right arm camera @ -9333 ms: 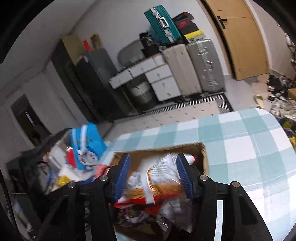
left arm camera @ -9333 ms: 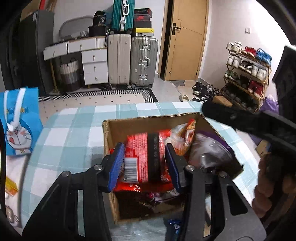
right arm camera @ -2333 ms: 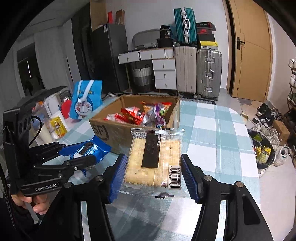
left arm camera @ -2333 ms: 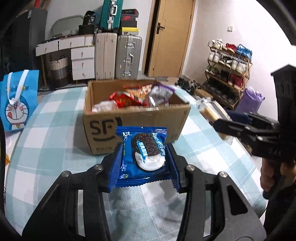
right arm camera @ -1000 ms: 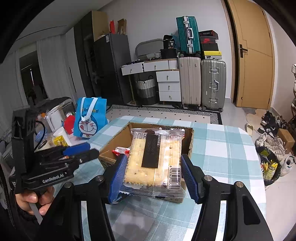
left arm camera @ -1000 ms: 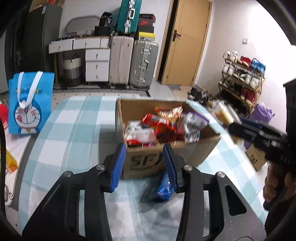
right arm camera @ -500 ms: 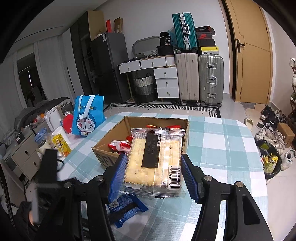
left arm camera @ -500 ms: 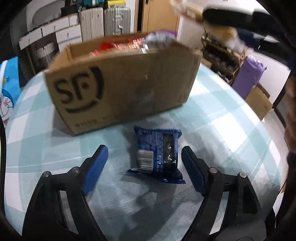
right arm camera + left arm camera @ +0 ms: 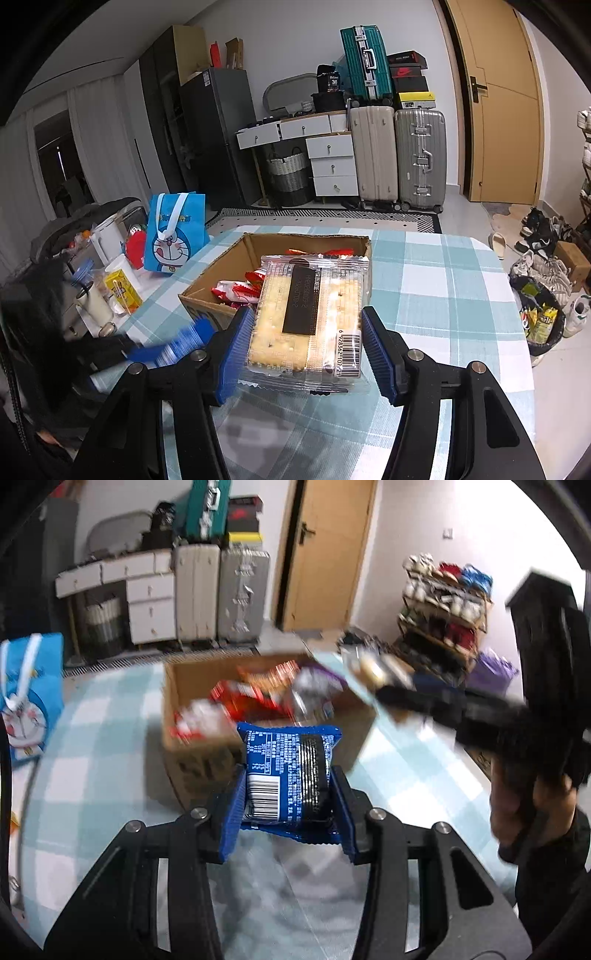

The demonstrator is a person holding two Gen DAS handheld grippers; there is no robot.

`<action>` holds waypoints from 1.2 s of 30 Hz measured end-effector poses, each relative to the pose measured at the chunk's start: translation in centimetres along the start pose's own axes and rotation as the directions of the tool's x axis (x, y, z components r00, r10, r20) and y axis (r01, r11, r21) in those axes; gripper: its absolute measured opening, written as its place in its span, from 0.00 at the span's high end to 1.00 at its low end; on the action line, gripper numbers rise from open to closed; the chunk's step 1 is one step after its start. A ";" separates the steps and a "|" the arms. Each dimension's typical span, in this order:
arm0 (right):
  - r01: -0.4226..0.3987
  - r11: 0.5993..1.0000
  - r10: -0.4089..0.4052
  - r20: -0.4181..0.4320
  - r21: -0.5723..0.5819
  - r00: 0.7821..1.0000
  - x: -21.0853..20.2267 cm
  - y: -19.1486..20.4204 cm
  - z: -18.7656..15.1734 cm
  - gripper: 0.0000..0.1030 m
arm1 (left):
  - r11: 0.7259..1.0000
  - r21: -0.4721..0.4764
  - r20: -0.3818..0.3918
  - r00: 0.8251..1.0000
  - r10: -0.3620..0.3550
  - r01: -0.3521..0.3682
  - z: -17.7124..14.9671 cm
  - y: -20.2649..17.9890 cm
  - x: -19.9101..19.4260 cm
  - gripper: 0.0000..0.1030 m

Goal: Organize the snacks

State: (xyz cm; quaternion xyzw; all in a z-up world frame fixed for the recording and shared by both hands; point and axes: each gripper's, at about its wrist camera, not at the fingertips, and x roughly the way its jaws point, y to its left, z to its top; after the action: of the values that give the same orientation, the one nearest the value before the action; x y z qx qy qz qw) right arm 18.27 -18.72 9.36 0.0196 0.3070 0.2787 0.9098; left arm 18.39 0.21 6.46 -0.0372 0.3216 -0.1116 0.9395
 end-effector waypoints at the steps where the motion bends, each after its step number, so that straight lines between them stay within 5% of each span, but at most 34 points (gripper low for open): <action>1: -0.002 1.000 0.002 -0.002 -0.003 1.000 0.2 0.1 0.1 0.42 | 1.000 -0.001 0.011 1.000 0.016 -0.016 0.6 0.3 -0.2 0.61; 11: -0.035 0.999 0.035 -0.004 -0.027 0.999 3.6 1.4 2.2 0.42 | 0.991 -0.079 0.005 0.994 0.108 -0.108 6.5 5.1 4.5 0.61; 18: -0.033 0.999 0.033 -0.009 0.003 0.999 6.7 1.4 3.7 0.42 | 0.985 -0.084 -0.025 0.988 0.150 -0.151 7.0 6.0 8.7 0.59; 20: -0.040 0.999 0.040 0.004 0.022 0.999 6.8 1.1 3.9 0.38 | 0.988 -0.075 -0.014 0.990 0.138 -0.138 7.0 6.1 8.7 0.52; 22: -0.032 0.999 0.032 0.007 0.006 0.999 6.5 1.1 3.8 0.37 | 0.987 -0.068 0.003 0.989 0.149 -0.149 6.6 6.0 8.0 0.22; 26: -0.002 1.000 0.002 0.010 -0.028 1.000 5.4 1.1 2.8 0.19 | 0.988 -0.055 0.054 0.987 0.149 -0.146 5.5 5.6 6.0 0.13; 28: 0.008 1.000 -0.008 0.015 -0.029 1.000 4.7 0.9 2.2 0.10 | 0.987 -0.063 0.065 0.987 0.150 -0.146 4.7 5.5 4.9 0.00; 36: -0.010 1.000 0.011 0.083 -0.020 0.997 1.1 0.7 -1.4 0.01 | 0.987 -0.051 0.124 0.979 0.159 -0.154 0.7 3.8 0.3 0.01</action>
State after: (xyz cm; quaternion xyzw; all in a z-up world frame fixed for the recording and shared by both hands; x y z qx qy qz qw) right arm 17.86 -17.76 7.81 0.0239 0.2662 0.2854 0.9204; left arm 19.73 3.87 6.27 -0.0382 0.2648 -0.0281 0.9631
